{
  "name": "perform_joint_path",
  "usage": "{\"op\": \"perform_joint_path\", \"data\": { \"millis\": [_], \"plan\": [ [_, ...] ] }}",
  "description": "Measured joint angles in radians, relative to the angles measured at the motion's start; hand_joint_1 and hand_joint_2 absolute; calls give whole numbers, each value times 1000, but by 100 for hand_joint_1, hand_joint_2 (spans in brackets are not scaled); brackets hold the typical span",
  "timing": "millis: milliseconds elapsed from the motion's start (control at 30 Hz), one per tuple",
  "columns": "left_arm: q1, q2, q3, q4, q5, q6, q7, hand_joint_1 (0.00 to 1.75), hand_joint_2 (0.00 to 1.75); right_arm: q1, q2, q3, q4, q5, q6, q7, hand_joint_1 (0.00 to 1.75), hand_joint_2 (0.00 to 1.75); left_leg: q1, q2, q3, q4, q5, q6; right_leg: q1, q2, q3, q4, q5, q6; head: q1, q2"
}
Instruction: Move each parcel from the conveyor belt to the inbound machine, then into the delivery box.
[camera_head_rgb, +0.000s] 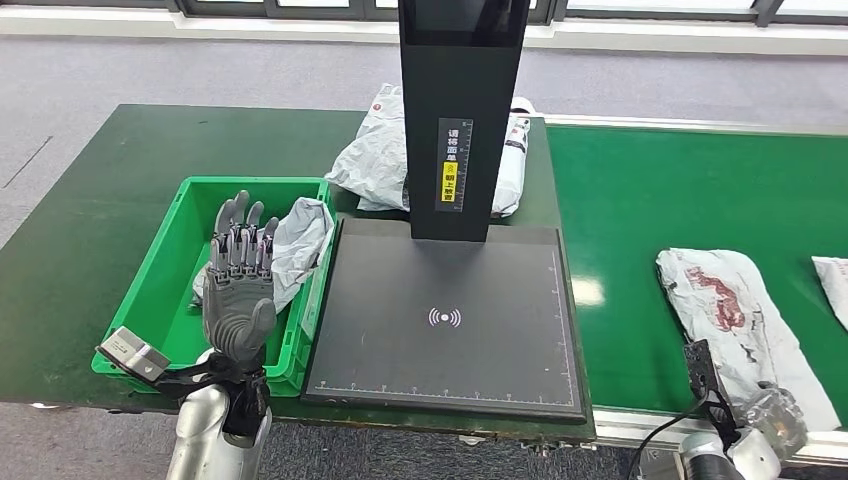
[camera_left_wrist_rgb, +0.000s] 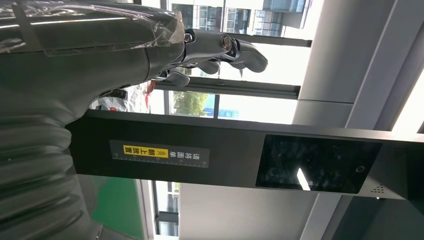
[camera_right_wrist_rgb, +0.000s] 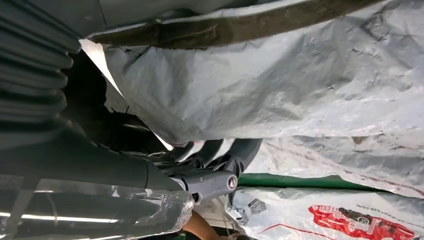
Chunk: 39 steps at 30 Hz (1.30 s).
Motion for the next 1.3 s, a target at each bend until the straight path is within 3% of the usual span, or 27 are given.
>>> {"op": "perform_joint_path", "data": {
  "millis": [33, 533, 667, 833, 933, 1133, 1300],
  "plan": [
    [0, 0, 0, 0, 0, 0, 0, 0, 175, 0, 0, 0, 0, 0, 0, 0, 175, 175, 0, 0, 0, 0, 0, 0, 0, 0, 0, 0, 0, 0, 0, 0],
    [0, 0, 0, 7, -11, 12, 0, 0, 175, 0, 4, 16, 0, 9, -9, -43, 175, 175, 0, 0, 0, 0, 0, 0, 0, 0, 0, 0, 0, 0, 0, 0],
    [0, 0, 0, 7, -13, 18, 0, 0, 175, 2, 21, 35, -14, -7, -50, -122, 175, 175, 0, 0, 0, 0, 0, 0, 0, 0, 0, 0, 0, 0, 0, 0],
    [0, 0, 0, 7, -22, 21, 0, 0, 175, 35, 114, 111, -162, -136, -47, -371, 175, 175, 1, 0, 0, -1, 0, -1, 1, 1, 0, 0, 0, 0, 0, 0],
    [-1, 0, 0, 9, -27, 21, 0, 0, 175, 87, 199, 199, -336, -223, -2, -461, 175, 175, 1, 0, 0, -1, 1, -1, 1, 0, 0, 0, 0, -1, 0, 0],
    [-2, 0, 1, 20, -33, 22, 0, 0, 175, 205, 325, 427, -672, -321, 35, -517, 175, 175, 1, 0, 0, -1, 1, -1, 1, 1, -1, 0, 0, -1, 0, 0],
    [-2, 0, 1, 25, -36, 29, 0, 0, 175, 260, 368, 552, -827, -362, 33, -541, 175, 175, 1, 0, 0, -1, 1, -1, 1, 0, 0, 0, -1, -1, 0, 0]
  ]
}}
